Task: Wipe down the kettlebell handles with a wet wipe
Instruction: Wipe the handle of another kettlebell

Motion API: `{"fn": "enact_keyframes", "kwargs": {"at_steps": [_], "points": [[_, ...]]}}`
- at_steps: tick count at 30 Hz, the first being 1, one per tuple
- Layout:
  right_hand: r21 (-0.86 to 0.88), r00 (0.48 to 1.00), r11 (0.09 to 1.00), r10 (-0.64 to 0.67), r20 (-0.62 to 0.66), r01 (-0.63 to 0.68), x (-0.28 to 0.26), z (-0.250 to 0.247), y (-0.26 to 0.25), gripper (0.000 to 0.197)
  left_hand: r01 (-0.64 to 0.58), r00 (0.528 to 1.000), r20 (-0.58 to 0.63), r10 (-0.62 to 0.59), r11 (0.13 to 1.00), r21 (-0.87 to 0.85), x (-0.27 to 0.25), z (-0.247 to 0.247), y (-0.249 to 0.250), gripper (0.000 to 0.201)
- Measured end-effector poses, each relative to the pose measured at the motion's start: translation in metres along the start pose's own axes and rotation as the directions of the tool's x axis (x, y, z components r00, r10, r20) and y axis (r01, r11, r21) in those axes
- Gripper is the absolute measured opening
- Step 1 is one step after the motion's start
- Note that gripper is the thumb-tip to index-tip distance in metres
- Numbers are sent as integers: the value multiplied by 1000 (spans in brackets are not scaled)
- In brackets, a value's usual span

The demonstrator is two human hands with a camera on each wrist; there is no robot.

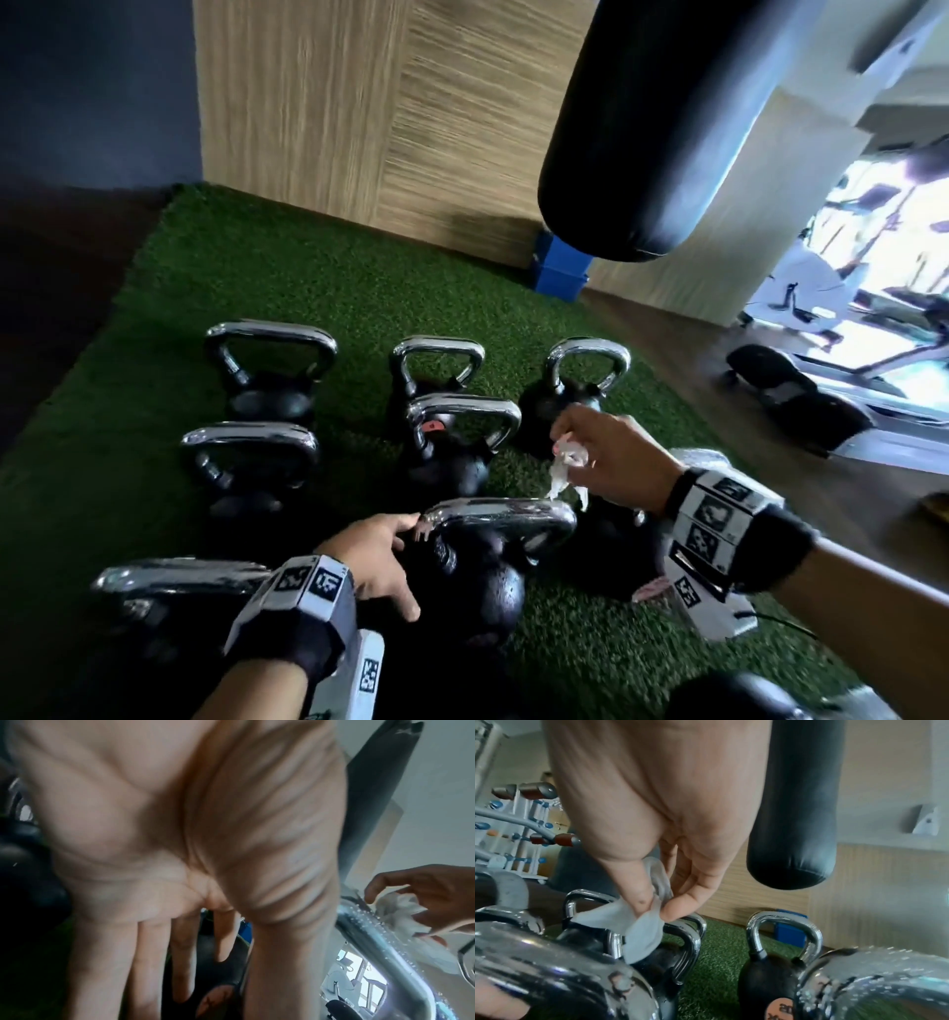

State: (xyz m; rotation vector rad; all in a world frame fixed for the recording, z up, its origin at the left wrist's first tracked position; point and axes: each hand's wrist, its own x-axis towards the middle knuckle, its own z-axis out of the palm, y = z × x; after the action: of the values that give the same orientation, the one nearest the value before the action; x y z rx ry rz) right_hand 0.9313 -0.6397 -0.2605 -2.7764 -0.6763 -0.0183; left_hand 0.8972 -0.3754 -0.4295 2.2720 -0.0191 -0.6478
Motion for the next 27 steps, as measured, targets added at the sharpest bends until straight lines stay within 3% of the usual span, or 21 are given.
{"fn": "enact_keyframes", "kwargs": {"at_steps": [5,10,12,15,19,27], "points": [[-34,994,995,91,-66,-93,-20,-11,-13,21,47,998,-38,-55,983,-178,2,24,7,109],[43,1000,999,-13,-15,13,-32,2,-6,19,-27,997,-68,26,999,-22,1,40,9,128],[87,999,995,-38,-36,41,-34,10,1,18,-22,993,-119,21,1000,-3,2,44,9,120],[112,998,992,-52,-35,56,-31,21,8,22,5,976,-215,-25,996,-93,3,50,9,91],[140,989,982,-116,-90,127,-21,33,8,22,-50,951,-309,8,991,-128,6,55,7,71],[224,972,954,-160,-171,197,-19,57,1,16,-75,932,-363,18,987,-142,8,61,3,76]]}}
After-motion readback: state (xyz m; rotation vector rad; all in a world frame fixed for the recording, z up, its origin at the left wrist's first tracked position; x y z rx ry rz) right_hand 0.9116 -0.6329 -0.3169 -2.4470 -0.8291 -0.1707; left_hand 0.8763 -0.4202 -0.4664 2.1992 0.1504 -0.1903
